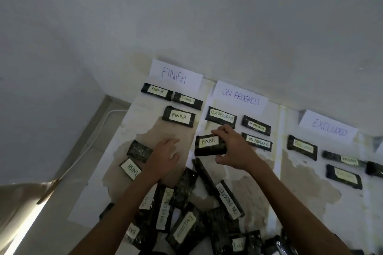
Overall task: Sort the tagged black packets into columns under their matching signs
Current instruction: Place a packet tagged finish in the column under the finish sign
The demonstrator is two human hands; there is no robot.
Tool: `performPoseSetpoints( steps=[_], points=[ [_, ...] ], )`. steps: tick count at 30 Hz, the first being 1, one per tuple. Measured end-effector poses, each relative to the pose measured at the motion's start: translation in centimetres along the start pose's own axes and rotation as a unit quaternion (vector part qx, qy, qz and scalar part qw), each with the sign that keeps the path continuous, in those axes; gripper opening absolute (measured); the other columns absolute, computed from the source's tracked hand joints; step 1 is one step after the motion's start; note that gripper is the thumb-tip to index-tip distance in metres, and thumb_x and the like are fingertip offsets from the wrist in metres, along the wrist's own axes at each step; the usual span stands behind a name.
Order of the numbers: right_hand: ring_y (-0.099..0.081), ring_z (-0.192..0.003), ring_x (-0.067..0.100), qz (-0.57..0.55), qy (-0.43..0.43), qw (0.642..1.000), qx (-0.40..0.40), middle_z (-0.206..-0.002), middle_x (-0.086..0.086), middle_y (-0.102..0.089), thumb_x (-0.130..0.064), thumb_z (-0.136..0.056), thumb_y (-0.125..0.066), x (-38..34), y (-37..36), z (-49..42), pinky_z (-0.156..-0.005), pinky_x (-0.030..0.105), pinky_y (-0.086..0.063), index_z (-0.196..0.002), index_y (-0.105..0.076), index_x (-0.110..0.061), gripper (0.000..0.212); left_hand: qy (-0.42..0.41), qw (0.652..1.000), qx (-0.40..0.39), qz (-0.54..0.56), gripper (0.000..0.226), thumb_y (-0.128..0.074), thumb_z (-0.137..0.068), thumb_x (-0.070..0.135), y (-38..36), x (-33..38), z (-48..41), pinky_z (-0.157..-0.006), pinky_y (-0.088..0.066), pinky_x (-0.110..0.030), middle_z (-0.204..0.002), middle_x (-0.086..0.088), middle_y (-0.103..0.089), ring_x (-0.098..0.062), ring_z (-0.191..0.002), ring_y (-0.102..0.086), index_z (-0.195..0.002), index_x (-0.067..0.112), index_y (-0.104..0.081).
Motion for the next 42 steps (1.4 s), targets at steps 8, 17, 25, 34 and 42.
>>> performPoseSetpoints(
  steps=[8, 17, 25, 34, 42],
  points=[
    [-0.046, -0.101, 0.014, -0.137, 0.004, 0.99, 0.027, -0.121, 0.006, -0.043, -0.033, -0.06, -0.067, -4.0, -3.2, -8.3, -0.085, 0.023, -0.042, -0.132, -0.047, -0.011, 0.078, 0.086, 0.99, 0.07, 0.092, 0.048, -0.053, -0.092, 0.017, 4.1, -3.2, -3.4, -0.095, -0.041, -0.033, -0.128, -0.009, -0.051, -0.022, -0.116, -0.049, -0.137, 0.012, -0.038],
    [-0.036, -0.103, 0.024, -0.109, 0.004, 0.989, 0.096, -0.119, 0.007, -0.056, -0.027, -0.063, -0.077, -7.7, -6.6, -18.3, -0.085, 0.037, -0.034, -0.129, -0.05, -0.016, 0.071, 0.131, 0.979, 0.131, 0.088, 0.05, -0.056, -0.09, 0.011, 10.9, -9.2, -8.3, -0.098, -0.043, -0.044, -0.131, -0.018, -0.049, -0.03, -0.117, -0.05, -0.137, 0.007, -0.038],
    [-0.04, -0.112, 0.033, -0.016, 0.004, 0.996, 0.085, -0.122, 0.01, -0.055, -0.03, -0.065, -0.079, -9.1, -10.1, -22.9, -0.093, 0.044, -0.032, -0.123, -0.053, -0.013, 0.066, 0.123, 0.984, 0.13, 0.013, 0.056, -0.056, -0.08, 0.024, 12.3, -13.7, -11.2, -0.092, -0.047, -0.051, -0.118, -0.021, -0.055, -0.035, -0.107, -0.053, -0.132, 0.004, -0.045],
    [-0.034, -0.123, 0.036, 0.046, 0.048, 0.996, 0.065, -0.139, 0.013, -0.043, -0.031, -0.069, -0.077, -10.0, -10.1, -21.0, -0.101, 0.049, -0.029, -0.13, -0.049, -0.013, 0.069, 0.101, 0.99, 0.099, 0.017, 0.061, -0.049, -0.081, 0.03, 11.2, -13.2, -9.8, -0.104, -0.036, -0.051, -0.132, -0.016, -0.051, -0.032, -0.119, -0.047, -0.137, 0.007, -0.04],
    [-0.044, -0.098, 0.029, 0.075, 0.126, 0.987, -0.064, -0.114, 0.013, -0.047, -0.049, -0.078, -0.062, -13.8, -17.2, -12.3, -0.081, 0.043, -0.043, -0.129, -0.045, -0.017, 0.062, 0.124, 0.987, 0.1, -0.016, 0.063, -0.05, -0.081, 0.033, 10.7, -12.0, -5.0, -0.108, -0.031, -0.05, -0.138, -0.015, -0.044, -0.032, -0.127, -0.038, -0.138, 0.011, -0.037]
  ],
)
Point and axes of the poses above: each hand's wrist, its own z-axis away from the middle knuckle, its own y-axis out of the back of the hand, x = y × z, the point moved 9 cm from there along -z, towards the middle knuckle
